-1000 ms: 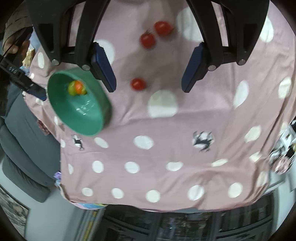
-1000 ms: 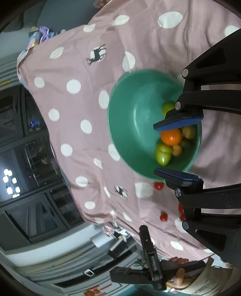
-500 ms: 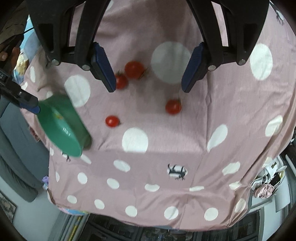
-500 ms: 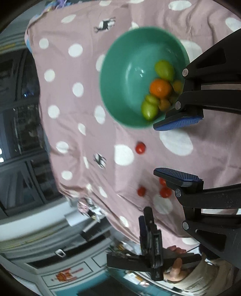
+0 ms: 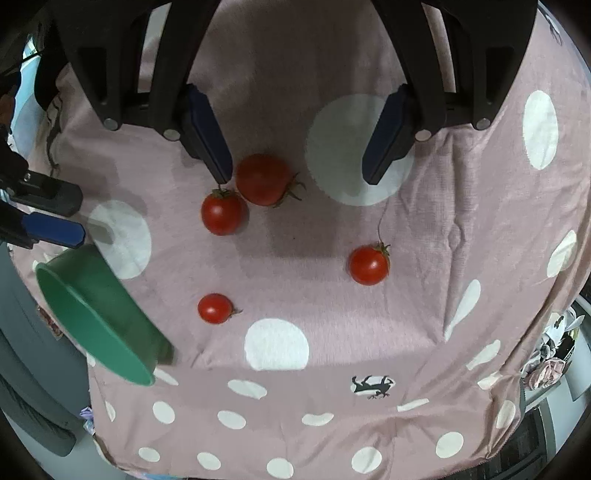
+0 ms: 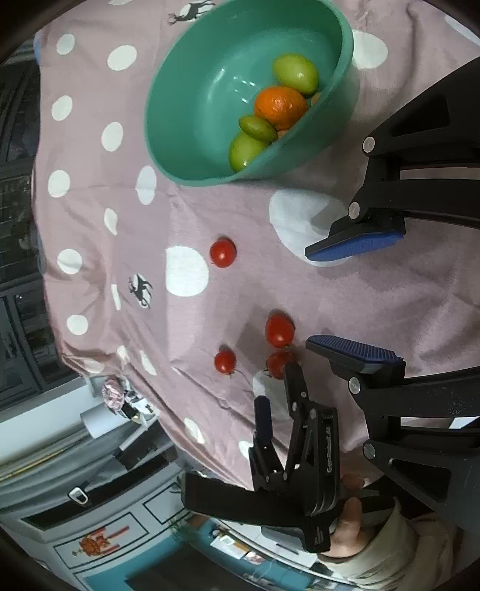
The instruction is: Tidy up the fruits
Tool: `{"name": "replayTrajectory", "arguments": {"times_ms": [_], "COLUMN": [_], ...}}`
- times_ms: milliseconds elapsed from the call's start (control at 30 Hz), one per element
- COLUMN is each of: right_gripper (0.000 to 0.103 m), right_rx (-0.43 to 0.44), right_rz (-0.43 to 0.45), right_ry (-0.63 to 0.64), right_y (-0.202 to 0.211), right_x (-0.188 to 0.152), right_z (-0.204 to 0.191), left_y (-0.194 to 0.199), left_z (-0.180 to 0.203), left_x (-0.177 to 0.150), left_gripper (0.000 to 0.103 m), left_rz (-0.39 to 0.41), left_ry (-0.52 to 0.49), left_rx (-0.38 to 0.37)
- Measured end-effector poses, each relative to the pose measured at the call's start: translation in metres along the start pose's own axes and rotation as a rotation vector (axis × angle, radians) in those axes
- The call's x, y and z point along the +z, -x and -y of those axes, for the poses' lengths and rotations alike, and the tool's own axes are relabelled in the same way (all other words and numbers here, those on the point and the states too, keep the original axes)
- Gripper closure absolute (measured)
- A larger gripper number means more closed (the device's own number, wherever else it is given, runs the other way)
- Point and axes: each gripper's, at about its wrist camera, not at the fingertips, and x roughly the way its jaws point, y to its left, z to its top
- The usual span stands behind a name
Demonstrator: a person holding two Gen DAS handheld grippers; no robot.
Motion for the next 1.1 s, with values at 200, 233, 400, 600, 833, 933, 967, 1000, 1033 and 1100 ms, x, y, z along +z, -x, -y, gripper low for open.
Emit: {"name": "replayTrajectory", "arguments": {"times_ms": [200,233,400,600,833,933,967,1000,1033,1100], "right_gripper": [0.061,0.061,0.061,0.061,0.061,0.061,0.061,0.061,0.061,0.061], "right_rx": [0.013,0.015,0.028,0.038,0.04,0.037,0.039,0.04,0.039,0.035], "right_rz": [-0.025,-0.03,-0.058,-0.09,-0.124,-0.14,-0.144,-0.148,-0.152,-0.162], "right_ry": [0.007,0.012,0.037,0.065,0.101,0.116,0.119,0.122,0.125,0.13], "right_y": [-0.011,-0.013,-0.028,-0.046,-0.067,-0.074,-0.076,-0.077,-0.079,-0.083], "right_x": [0.0,0.001,0.005,0.01,0.02,0.024,0.024,0.024,0.025,0.026], "right_z": [-0.002,-0.002,-0.007,-0.014,-0.023,-0.028,-0.028,-0.029,-0.031,-0.032], "left_y": [-0.008,-0.01,-0.013,-0.011,-0.01,-0.008,-0.006,-0.005,-0.002,0.004], "left_z": [-0.007,-0.009,-0.011,-0.012,-0.01,-0.016,-0.018,-0.019,-0.02,-0.023], "left_x": [0.005,0.005,0.008,0.008,0.006,0.005,0.005,0.005,0.005,0.004], "left_gripper": [0.03,0.031,0.034,0.052,0.062,0.065,0.066,0.069,0.069,0.069], "left_rz": [0.001,0.0,0.009,0.034,0.048,0.061,0.065,0.068,0.073,0.088], "left_ry": [0.022,0.029,0.05,0.041,0.01,0.032,0.038,0.041,0.047,0.054], "left_rx": [0.029,0.028,0.008,-0.028,-0.083,-0.109,-0.12,-0.127,-0.135,-0.144]}}
